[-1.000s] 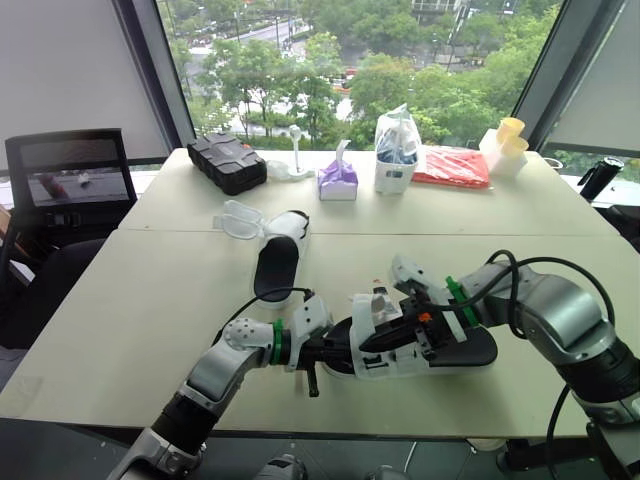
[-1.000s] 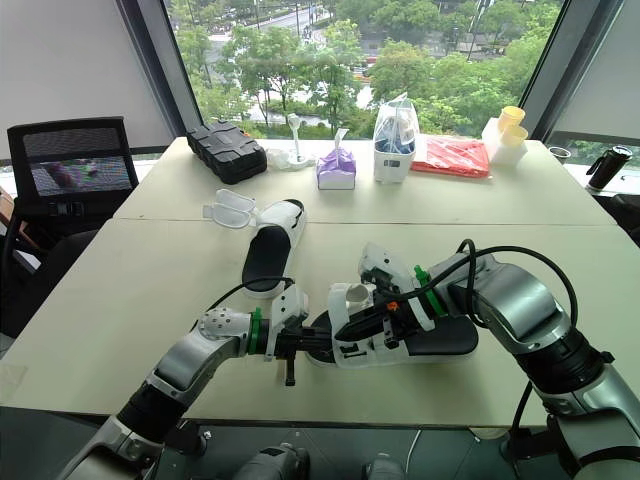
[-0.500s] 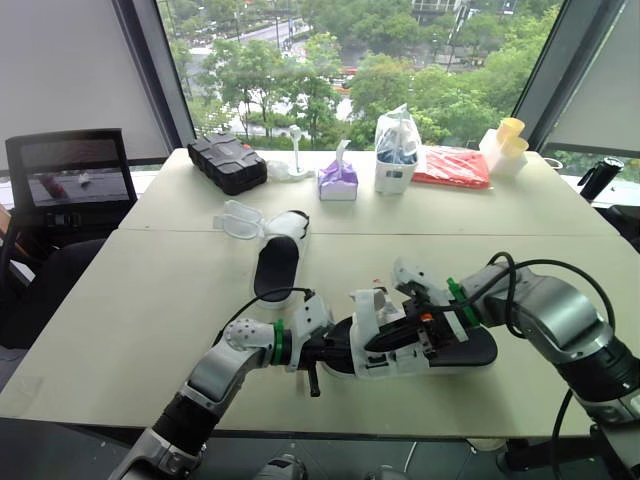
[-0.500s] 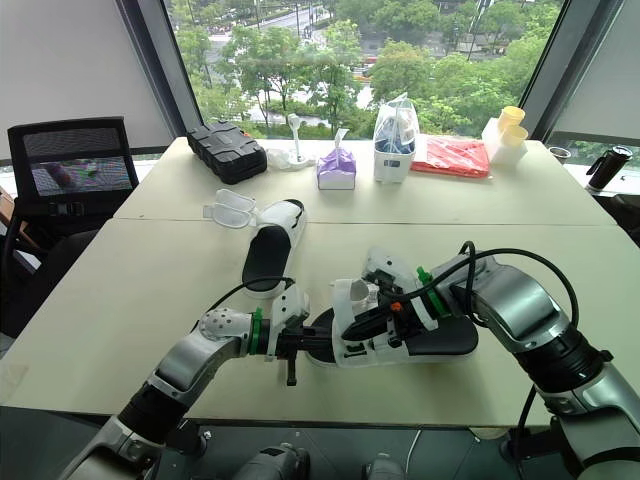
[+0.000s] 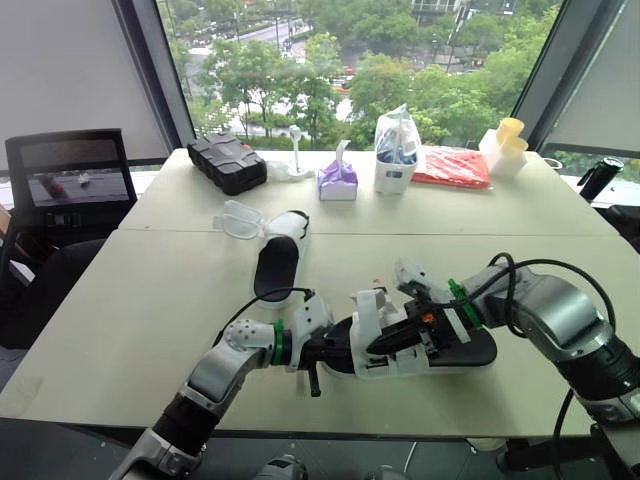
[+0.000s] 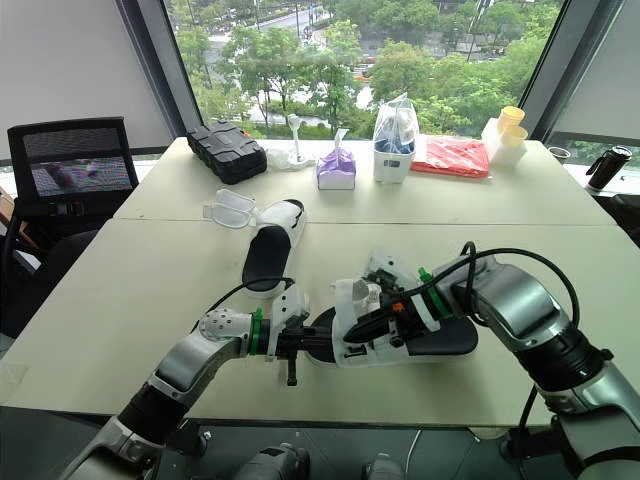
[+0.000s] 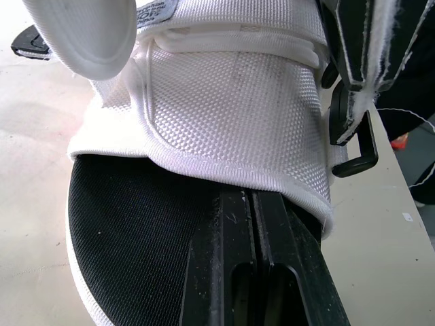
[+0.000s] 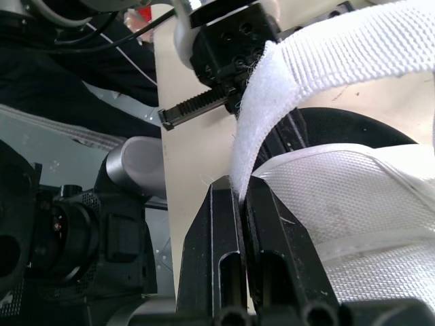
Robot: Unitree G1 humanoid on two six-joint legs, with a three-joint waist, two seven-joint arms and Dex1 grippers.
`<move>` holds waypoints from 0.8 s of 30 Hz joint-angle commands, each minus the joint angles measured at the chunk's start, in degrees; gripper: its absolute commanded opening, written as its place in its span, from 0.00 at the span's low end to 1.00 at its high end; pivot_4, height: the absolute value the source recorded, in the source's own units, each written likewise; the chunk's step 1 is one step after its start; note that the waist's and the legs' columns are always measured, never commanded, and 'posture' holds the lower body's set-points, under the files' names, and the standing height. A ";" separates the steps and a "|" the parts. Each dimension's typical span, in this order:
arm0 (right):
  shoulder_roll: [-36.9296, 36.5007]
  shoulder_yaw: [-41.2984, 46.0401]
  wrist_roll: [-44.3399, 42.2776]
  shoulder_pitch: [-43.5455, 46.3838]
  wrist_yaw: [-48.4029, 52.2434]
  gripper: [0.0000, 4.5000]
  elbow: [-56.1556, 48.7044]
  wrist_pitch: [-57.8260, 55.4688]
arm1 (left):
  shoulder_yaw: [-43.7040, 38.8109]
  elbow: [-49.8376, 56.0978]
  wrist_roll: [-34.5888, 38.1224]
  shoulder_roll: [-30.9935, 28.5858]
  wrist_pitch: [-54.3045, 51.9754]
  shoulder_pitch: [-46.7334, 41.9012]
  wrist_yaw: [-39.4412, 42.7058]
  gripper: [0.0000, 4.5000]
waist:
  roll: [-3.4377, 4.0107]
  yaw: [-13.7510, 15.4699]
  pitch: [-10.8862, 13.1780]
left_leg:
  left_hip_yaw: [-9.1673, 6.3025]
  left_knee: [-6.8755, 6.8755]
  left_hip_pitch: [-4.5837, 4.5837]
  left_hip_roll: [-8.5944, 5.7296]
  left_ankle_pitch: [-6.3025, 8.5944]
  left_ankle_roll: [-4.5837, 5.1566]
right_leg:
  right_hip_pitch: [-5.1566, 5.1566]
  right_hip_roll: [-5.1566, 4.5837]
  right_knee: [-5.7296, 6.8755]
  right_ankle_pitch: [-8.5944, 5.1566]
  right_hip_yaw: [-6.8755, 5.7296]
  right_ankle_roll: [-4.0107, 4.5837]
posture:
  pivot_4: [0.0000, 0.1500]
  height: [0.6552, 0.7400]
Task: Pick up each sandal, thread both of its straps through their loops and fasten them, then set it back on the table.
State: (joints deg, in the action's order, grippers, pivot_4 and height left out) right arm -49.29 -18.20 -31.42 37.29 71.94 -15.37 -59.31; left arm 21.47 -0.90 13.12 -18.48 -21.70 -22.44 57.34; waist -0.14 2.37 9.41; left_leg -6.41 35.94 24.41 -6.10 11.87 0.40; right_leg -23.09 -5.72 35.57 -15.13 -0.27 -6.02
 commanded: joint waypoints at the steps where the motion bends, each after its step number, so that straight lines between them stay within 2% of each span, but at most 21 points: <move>1: 0.27 0.17 -0.79 1.31 0.14 0.01 -0.50 -0.63 | 0.73 -1.89 -1.61 -0.16 -1.16 1.16 -1.56 0.00 | 0.00 -0.01 0.00 | 0.00 0.00 0.00 0.00 0.00 0.00 | 0.00 0.00 0.00 0.00 0.00 0.00 | 1.00 1.00; 24: 0.84 -0.05 -2.20 1.49 -0.11 0.01 -1.46 -3.57 | 0.89 -1.04 -1.65 -0.35 -1.40 1.71 -1.60 0.00 | 0.00 -0.04 0.00 | 0.00 -0.01 0.00 0.00 0.00 0.00 | -0.02 0.00 0.00 0.00 0.00 0.00 | 1.00 1.00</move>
State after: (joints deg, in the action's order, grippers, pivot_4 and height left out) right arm -48.34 -18.25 -33.03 37.97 71.80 -15.56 -63.31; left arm 21.33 -0.36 13.11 -18.49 -21.80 -22.04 57.09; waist -0.14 2.34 9.41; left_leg -6.42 35.93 24.42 -6.10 11.87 0.40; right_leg -23.11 -5.72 35.57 -15.13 -0.27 -6.02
